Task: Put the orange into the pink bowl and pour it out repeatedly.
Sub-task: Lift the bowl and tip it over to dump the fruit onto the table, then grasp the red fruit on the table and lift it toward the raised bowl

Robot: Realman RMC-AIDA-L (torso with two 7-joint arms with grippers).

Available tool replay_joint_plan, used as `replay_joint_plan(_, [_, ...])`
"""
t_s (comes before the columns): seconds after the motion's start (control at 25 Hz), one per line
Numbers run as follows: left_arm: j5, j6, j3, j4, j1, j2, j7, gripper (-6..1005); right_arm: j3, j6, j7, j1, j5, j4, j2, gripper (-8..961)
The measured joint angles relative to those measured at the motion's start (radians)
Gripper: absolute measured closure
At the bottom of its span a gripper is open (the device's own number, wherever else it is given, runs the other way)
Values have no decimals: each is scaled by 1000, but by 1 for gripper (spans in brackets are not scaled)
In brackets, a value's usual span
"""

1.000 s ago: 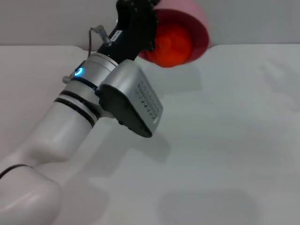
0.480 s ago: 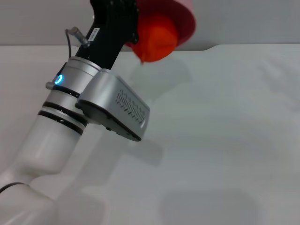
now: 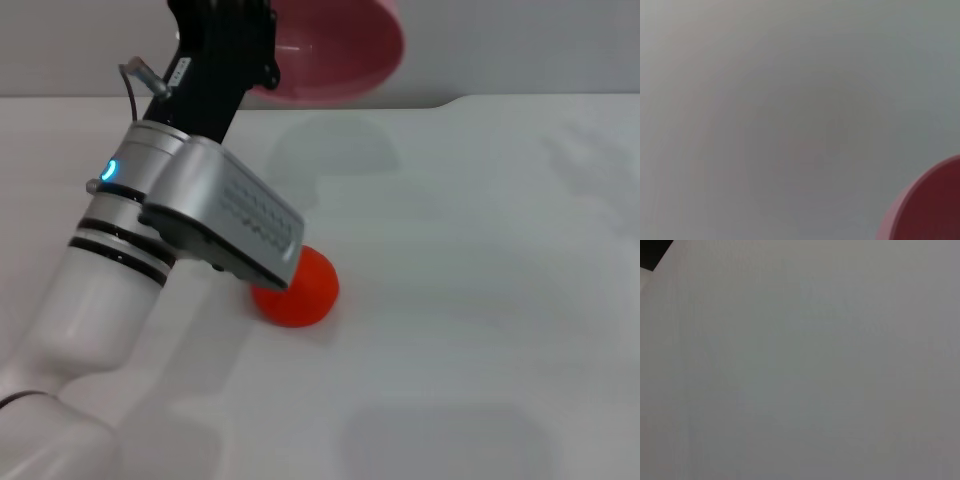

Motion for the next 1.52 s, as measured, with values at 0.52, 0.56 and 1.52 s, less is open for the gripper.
replay_joint_plan(0.52, [-54, 763, -294, 204, -77, 11, -428, 964, -2, -2, 0, 0, 1, 21, -2, 485])
replay_joint_plan(0.56, [-55, 835, -322, 217, -89, 11, -451, 964, -2, -2, 0, 0, 1, 23, -3, 485])
replay_joint_plan(1.52, [193, 2042, -1158, -33, -469, 77, -858, 964, -6, 58, 220, 44, -465, -78, -10, 485])
